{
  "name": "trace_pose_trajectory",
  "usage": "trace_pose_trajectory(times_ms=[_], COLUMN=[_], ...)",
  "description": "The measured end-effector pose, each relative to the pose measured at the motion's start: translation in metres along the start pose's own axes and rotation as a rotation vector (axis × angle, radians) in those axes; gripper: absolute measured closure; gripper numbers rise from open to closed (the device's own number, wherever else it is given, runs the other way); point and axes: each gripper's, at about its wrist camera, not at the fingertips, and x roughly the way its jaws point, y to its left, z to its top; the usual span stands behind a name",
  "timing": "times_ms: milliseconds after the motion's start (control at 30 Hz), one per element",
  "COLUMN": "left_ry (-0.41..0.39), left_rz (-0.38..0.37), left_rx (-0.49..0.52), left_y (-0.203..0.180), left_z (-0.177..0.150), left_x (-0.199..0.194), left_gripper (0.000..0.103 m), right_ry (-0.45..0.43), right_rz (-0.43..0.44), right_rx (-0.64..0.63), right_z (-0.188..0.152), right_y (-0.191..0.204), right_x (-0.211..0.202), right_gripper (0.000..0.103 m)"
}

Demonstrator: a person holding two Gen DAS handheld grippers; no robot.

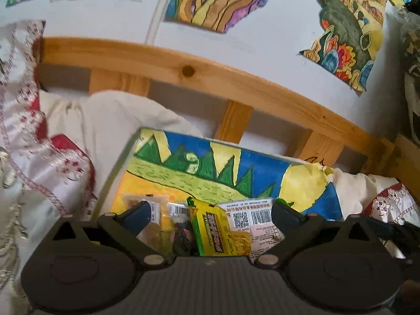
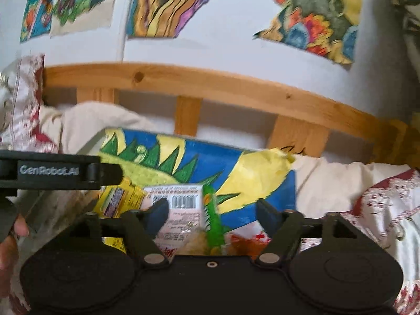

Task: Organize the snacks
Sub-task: 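Raise both tools away from the tray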

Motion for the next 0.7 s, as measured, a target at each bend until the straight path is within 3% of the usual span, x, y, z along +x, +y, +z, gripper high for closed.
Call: trace_pose_trajectory(times_ms=[167, 467, 700], left_ry=[-0.049, -0.104, -0.101], left_rz=[0.026, 0.078, 0.138], left_rx=[0.052, 0.141, 0.096], left_y=[-0.011, -0.023, -0.015], left_z=[0.003, 0.003, -0.002], left_x=[-0.029, -0.081, -0.109], left_gripper=[0.001, 0.001, 0.001], right_ry=[-0.101, -0.19, -0.194], right_rz=[0.024, 0.004, 0.02], right_rx=[0.079, 0.063, 0.146], right_z=[0.001, 0.001, -0.005], right_y=[-0.018, -0.023, -0.032], right_x=[-0.028, -0.073, -0.104], right_gripper=[0.008, 0.001, 0.001])
